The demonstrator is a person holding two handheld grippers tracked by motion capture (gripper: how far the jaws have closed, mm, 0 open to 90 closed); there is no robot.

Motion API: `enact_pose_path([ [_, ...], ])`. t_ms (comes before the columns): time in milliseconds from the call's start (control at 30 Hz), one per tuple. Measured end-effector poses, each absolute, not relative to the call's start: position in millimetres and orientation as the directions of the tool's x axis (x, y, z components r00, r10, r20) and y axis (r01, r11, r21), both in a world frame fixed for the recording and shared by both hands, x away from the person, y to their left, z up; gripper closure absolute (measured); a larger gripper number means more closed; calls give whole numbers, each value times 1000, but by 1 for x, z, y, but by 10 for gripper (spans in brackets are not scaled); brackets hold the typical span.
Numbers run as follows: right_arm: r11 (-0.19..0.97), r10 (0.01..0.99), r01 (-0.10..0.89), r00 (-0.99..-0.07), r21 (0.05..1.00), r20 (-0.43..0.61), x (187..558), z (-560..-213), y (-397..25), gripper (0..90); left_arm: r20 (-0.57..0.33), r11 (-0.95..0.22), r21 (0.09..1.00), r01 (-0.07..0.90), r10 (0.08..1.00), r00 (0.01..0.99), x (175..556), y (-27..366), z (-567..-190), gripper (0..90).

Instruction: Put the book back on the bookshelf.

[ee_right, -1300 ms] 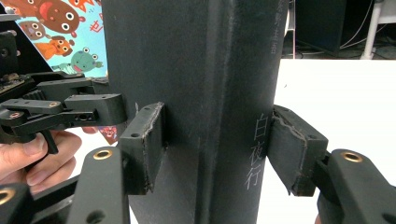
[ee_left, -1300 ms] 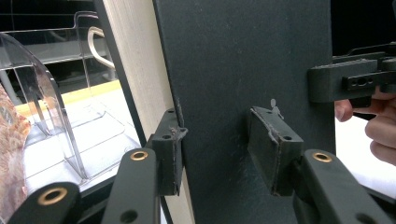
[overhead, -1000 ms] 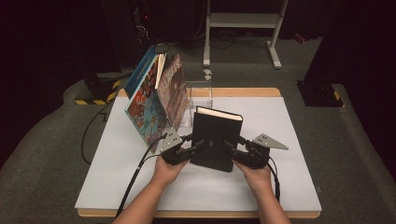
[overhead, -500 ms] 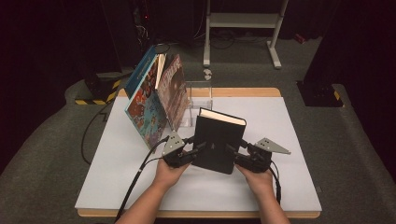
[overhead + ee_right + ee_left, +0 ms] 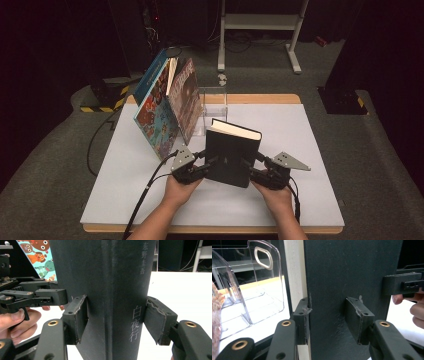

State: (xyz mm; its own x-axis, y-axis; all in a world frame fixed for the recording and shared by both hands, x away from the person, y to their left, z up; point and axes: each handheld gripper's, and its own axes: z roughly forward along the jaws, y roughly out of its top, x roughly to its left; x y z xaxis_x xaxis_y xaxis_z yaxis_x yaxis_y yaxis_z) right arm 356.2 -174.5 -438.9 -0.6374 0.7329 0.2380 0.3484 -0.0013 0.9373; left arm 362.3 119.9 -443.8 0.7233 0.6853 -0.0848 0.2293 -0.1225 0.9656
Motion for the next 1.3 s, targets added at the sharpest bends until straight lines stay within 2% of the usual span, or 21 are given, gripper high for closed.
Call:
enact_pose_path([
  [267,3,715,326,-662,945,227,343,-439,-173,366,-77,-109,972,210,695,715,347,125,-451,523],
  [467,23,709,309,-675,951,202,336,-440,-171,352,-75,-93,976,197,705,705,337,128,-454,461],
  [867,51,697,308,-692,950,187,337,-441,-165,293,-102,-75,972,223,719,688,340,134,-457,354],
  [1000,71,678,317,-711,946,187,340,-437,-164,302,-95,-91,969,231,722,685,341,135,-459,334],
  [1200,84,669,284,-727,955,157,341,-429,-164,273,-94,-107,962,250,732,675,340,140,-465,309],
  [1300,95,673,220,-733,971,100,338,-425,-161,290,-105,-103,959,263,735,670,339,147,-467,297],
])
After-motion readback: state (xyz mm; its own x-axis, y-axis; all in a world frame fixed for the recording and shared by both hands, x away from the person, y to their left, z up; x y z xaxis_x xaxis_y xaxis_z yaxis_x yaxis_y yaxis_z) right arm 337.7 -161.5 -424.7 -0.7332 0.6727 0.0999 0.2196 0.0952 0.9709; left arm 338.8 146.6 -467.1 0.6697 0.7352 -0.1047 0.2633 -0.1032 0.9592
